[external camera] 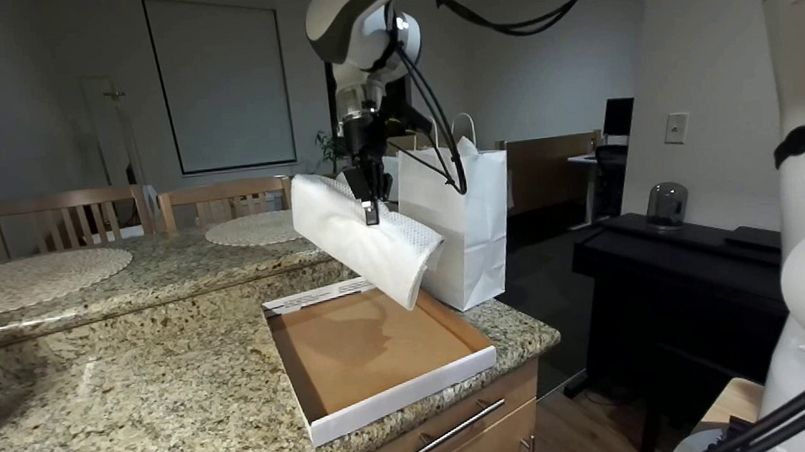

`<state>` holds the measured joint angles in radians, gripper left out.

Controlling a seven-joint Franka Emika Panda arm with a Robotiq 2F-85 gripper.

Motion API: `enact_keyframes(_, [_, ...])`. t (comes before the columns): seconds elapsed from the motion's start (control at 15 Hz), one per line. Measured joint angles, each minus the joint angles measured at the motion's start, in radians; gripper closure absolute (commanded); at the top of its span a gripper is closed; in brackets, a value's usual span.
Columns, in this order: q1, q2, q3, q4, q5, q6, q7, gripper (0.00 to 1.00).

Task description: Put the white towels inside the white paper bag

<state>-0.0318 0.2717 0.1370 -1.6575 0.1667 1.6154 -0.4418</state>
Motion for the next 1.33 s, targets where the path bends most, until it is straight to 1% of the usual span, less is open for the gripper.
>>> enact_keyframes(0.27, [0.0,-0.142,-0.008,-0.046,0.005,0.018,-0.02,0.98])
enact_keyframes(0.4, [0.001,-0.198,-0.014,-0.038,-0.005,-0.015,-0.027,0.98])
enact_keyframes(0.6, [0.012,-0.252,-0.03,0.034,-0.042,-0.115,-0.028,0.98])
enact_keyframes(0.73, [0.013,-0.279,-0.044,0.099,-0.054,-0.151,-0.028,0.98])
enact_keyframes(0.87, [0.012,-0.301,-0.075,0.164,-0.053,-0.155,-0.028,0.98])
enact_keyframes(1.0, [0.006,-0.31,-0.121,0.236,-0.035,-0.155,-0.028,0.98])
enact_keyframes(1.2, [-0.031,-0.308,-0.198,0.326,0.05,-0.134,-0.028,0.98])
enact_keyframes(1.33, [-0.064,-0.301,-0.249,0.355,0.123,-0.084,-0.029,0.98])
